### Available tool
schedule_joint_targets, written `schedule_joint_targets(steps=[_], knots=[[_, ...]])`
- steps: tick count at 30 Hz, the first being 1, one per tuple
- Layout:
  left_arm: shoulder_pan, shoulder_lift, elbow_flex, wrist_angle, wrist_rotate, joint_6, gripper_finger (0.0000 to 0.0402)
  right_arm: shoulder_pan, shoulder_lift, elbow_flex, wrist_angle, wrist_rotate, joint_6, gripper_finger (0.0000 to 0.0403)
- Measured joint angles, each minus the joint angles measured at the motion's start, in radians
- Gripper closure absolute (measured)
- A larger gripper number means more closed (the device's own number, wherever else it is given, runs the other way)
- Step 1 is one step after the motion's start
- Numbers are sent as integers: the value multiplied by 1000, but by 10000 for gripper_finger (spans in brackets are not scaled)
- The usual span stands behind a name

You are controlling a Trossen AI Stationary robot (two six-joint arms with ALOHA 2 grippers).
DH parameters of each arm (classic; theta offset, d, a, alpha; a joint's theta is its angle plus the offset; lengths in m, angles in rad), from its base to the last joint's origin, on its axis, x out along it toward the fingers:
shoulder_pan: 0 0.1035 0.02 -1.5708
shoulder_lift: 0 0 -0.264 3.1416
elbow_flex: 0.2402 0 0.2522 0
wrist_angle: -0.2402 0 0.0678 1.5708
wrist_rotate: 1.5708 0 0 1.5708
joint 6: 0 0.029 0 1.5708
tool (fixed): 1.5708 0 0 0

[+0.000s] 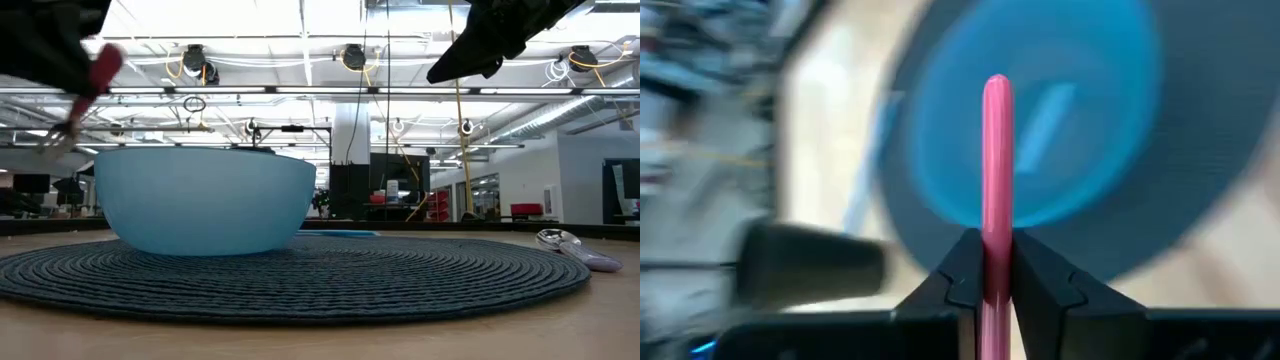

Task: Pick & Place Utensil
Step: Put the pink fork into the blue bowl on the blue mat

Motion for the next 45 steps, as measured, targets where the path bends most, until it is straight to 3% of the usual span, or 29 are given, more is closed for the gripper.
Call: schedule_joint_targets(steps=[8, 13, 18, 30, 38, 45], knots=[[3, 9, 27, 60, -373, 160, 372, 0, 0, 0, -3, 0, 0, 344], [17, 9, 27, 216, -441, 268, 370, 0, 0, 0, -4, 0, -1, 344], [24, 9, 27, 387, -446, 297, 363, 0, 0, 0, -5, 0, -4, 344], [55, 9, 27, 783, -257, 318, 361, 0, 0, 0, -4, 0, -4, 344], [156, 22, 27, 906, -26, 300, 373, 0, 0, 0, -4, 0, -4, 344], [256, 120, 27, 1063, 174, 256, 367, 0, 0, 0, -5, 0, -4, 344]])
